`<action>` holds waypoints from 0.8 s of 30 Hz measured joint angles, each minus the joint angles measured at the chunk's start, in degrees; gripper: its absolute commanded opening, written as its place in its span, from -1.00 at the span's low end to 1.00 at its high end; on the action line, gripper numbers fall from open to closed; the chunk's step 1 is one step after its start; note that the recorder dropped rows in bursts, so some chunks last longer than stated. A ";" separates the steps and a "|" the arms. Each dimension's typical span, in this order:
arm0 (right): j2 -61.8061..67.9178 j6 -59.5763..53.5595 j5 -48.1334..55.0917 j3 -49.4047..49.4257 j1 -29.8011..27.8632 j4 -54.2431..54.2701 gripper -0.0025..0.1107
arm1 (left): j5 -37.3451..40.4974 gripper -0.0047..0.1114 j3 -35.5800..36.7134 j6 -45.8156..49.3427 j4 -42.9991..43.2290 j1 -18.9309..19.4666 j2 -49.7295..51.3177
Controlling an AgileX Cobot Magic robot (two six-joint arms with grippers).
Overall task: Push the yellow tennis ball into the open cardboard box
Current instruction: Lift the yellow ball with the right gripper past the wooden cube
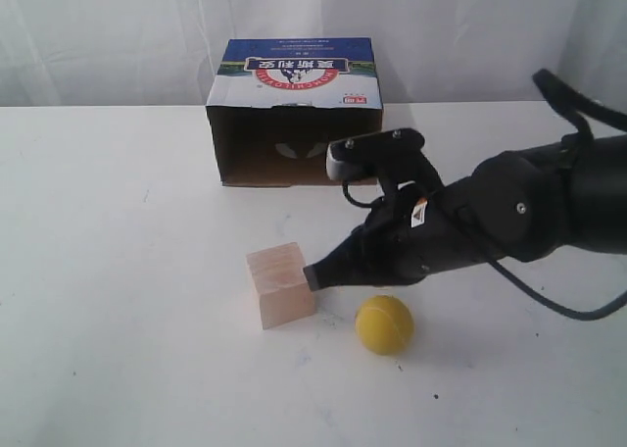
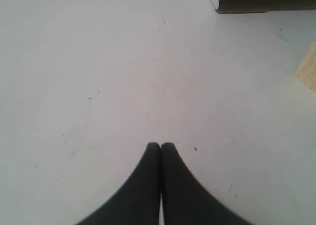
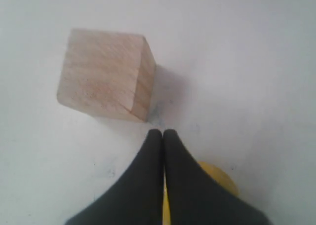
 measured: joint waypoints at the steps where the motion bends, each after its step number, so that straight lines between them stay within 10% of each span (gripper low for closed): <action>1: -0.80 0.00 0.00 -0.63 0.00 -0.79 -0.96 | 0.00 -0.92 0.00 0.00 0.00 0.00 0.00; 24: 3.26 1.52 3.29 -2.21 -1.92 -2.12 -0.96 | 0.00 -0.92 0.00 0.00 0.00 0.00 0.00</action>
